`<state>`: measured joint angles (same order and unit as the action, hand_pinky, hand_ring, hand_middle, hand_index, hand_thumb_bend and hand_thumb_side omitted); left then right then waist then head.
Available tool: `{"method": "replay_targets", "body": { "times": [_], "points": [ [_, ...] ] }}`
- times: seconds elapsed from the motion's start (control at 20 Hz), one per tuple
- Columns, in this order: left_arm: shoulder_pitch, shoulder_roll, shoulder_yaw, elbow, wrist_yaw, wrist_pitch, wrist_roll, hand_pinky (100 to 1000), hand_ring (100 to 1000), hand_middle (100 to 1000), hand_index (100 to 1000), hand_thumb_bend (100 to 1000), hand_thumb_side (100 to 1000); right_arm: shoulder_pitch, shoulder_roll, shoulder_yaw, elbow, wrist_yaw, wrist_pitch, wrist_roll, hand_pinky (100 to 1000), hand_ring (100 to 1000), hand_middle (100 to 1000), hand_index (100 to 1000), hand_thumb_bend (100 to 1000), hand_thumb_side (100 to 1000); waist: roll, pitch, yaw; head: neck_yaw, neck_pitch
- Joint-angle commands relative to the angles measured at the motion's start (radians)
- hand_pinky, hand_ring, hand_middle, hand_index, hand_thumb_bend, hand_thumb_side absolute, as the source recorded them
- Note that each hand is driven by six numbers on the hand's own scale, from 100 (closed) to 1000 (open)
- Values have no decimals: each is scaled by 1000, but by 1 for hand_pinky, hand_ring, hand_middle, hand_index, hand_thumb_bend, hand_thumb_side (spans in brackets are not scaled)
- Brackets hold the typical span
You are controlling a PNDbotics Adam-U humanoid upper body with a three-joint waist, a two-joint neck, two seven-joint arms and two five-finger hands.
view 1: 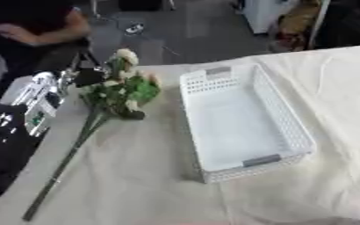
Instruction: Pick up objects on the table and place them in the box.
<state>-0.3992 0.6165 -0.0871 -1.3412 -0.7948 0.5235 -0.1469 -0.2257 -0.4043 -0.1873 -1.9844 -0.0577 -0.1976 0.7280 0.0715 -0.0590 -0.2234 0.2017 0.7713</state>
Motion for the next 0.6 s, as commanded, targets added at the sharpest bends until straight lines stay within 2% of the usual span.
{"method": "replay_targets", "body": {
  "times": [0.05,0.3,0.6],
  "points": [
    [-29,-19,-5,25,20,6,21,787,866,892,934,737,879,-8,-15,-3,-16,-1,1,2,707,771,839,943,100,470,-5,-8,-2,5,-1],
    [-41,-55,-32,94,13,-11,8,819,877,891,929,751,896,-13,-14,-3,-16,-3,1,2,707,771,839,942,100,470,-4,-7,-6,5,-1],
    [-38,-72,-62,206,-53,-32,-49,850,872,878,914,769,926,-15,-14,-3,-16,-5,0,2,707,771,839,942,100,469,-4,-5,-8,6,-1]
  ]
}}
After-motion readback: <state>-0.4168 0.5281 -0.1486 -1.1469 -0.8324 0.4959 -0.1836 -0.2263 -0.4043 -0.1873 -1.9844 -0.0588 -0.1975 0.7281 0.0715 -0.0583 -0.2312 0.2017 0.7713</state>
